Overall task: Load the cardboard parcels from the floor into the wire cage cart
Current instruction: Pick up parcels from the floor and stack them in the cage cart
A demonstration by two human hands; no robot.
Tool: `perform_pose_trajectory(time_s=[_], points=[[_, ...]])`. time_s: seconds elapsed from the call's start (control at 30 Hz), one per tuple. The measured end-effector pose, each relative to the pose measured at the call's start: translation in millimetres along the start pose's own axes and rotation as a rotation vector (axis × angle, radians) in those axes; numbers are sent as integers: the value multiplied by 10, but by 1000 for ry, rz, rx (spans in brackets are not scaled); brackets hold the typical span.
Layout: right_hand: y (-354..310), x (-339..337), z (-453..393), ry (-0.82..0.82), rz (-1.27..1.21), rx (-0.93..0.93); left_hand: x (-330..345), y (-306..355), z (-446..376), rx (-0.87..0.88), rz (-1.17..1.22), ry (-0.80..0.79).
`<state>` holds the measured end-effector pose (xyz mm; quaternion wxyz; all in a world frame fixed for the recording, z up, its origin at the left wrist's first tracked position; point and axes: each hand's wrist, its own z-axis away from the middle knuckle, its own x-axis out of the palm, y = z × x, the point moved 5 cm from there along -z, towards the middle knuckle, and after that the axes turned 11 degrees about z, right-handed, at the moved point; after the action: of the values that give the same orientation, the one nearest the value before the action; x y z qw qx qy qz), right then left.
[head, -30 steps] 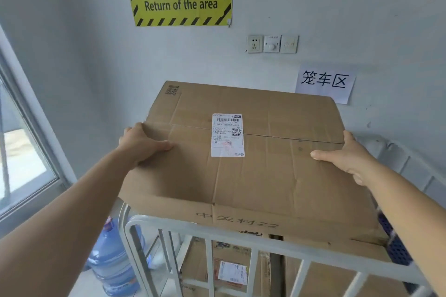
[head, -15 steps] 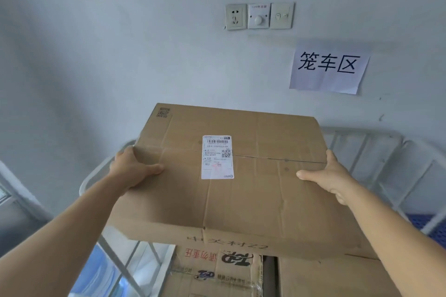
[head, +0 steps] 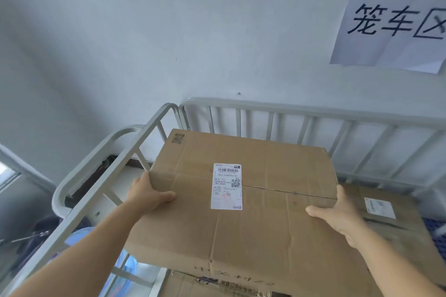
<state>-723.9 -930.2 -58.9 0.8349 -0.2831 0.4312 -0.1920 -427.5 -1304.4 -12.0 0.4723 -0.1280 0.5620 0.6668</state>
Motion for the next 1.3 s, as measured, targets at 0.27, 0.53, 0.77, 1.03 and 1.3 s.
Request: perform_pose_trajectory(time_s=[0.27, 0.53, 0.77, 1.03, 1.3], points=[[85, 413, -689, -31, 6, 82, 514, -195, -728, -64, 22, -101], [177, 919, -1401, -15, 68, 150, 1003, -418, -1598, -74, -9, -147], [269, 1363, -1921, 10, 88, 176, 1331, -567, -2243, -89, 8, -174], [335, 1715, -2377, 27, 75, 173, 1571, -715, -2671, -45, 50, -160], [511, 1855, -2611, 37, 103, 202, 1894, -915, -2917, -19, 77, -138]])
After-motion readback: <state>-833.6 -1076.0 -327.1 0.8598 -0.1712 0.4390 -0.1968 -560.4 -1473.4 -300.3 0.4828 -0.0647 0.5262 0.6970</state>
